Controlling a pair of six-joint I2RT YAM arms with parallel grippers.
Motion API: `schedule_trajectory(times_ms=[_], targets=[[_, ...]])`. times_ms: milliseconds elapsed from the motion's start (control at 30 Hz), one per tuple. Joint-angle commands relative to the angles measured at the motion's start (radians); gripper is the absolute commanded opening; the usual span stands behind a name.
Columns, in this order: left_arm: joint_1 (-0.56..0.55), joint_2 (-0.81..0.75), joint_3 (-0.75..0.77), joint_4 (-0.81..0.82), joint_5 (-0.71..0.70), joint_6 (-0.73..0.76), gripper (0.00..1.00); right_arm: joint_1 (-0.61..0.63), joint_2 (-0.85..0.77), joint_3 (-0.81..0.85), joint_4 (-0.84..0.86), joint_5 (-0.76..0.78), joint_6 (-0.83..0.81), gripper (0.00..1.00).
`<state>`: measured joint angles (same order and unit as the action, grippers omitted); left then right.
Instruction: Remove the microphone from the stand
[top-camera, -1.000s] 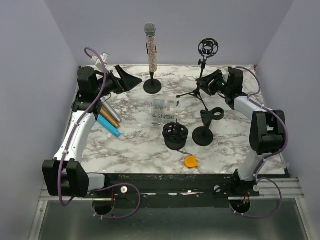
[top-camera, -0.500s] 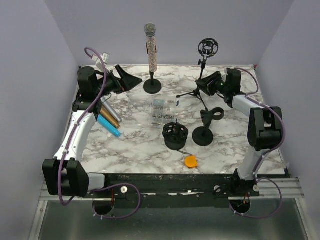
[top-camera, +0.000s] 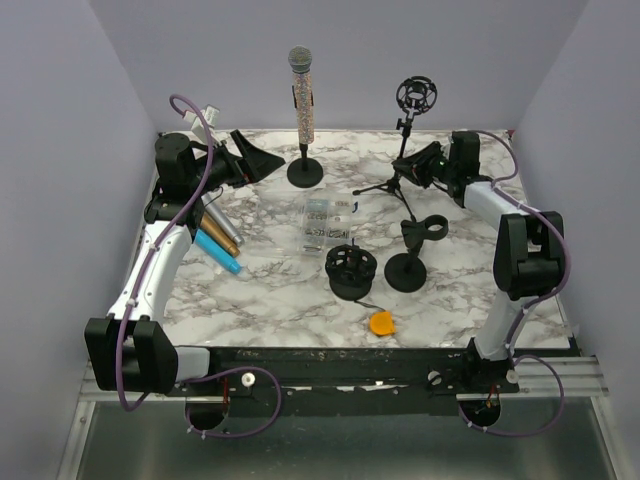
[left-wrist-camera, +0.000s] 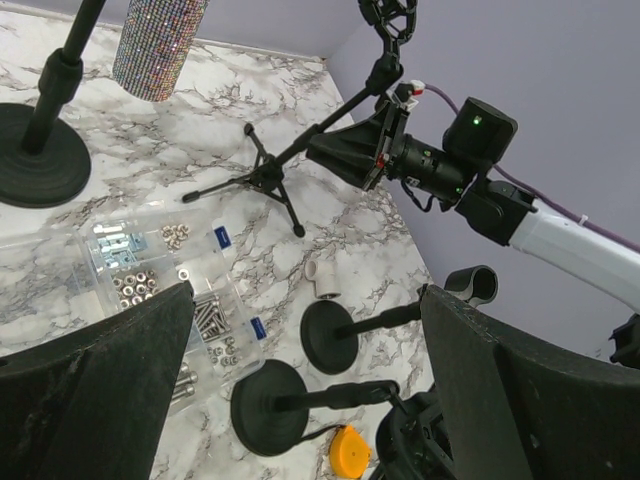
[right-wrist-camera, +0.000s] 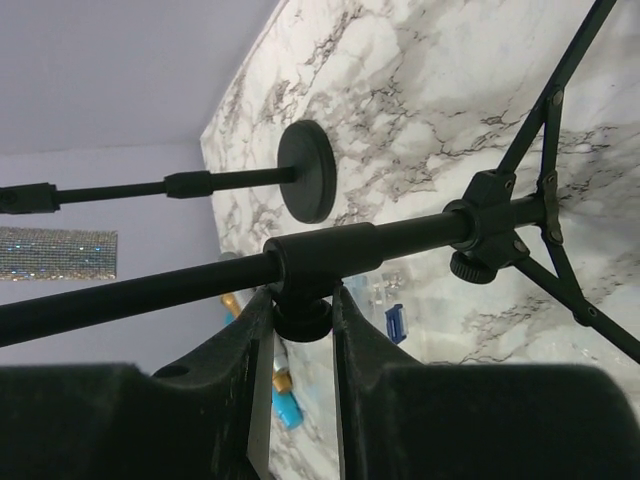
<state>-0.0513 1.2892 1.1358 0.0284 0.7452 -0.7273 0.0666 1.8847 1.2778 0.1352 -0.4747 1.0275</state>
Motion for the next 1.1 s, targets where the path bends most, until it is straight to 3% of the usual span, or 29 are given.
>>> schedule_trajectory(times_ms=[0,233,367,533,767,967,1067], targets=[[0.008,0.012,-0.01,0.024,0.027,-0.006,0.93,0.028,-0.023,0.064,-0.241,0.199,-0.128,0.14],[0.008,0.016,-0.008,0.023,0.03,-0.006,0.93,0.134,-0.009,0.244,-0.521,0.552,-0.275,0.14],[0.008,0.022,-0.005,0.022,0.036,-0.012,0.93,0.16,-0.015,0.272,-0.552,0.611,-0.296,0.16],[0.008,0.021,-0.006,0.024,0.036,-0.012,0.93,0.162,-0.026,0.278,-0.541,0.589,-0.3,0.19],[0.007,0.022,-0.005,0.024,0.037,-0.012,0.93,0.157,-0.096,0.267,-0.506,0.505,-0.303,0.53],[0.007,0.027,-0.012,0.039,0.05,-0.029,0.93,0.082,-0.201,0.146,-0.444,0.32,-0.264,0.61],[0.007,0.025,-0.013,0.044,0.051,-0.032,0.93,0.027,-0.262,0.065,-0.375,0.198,-0.249,0.73]])
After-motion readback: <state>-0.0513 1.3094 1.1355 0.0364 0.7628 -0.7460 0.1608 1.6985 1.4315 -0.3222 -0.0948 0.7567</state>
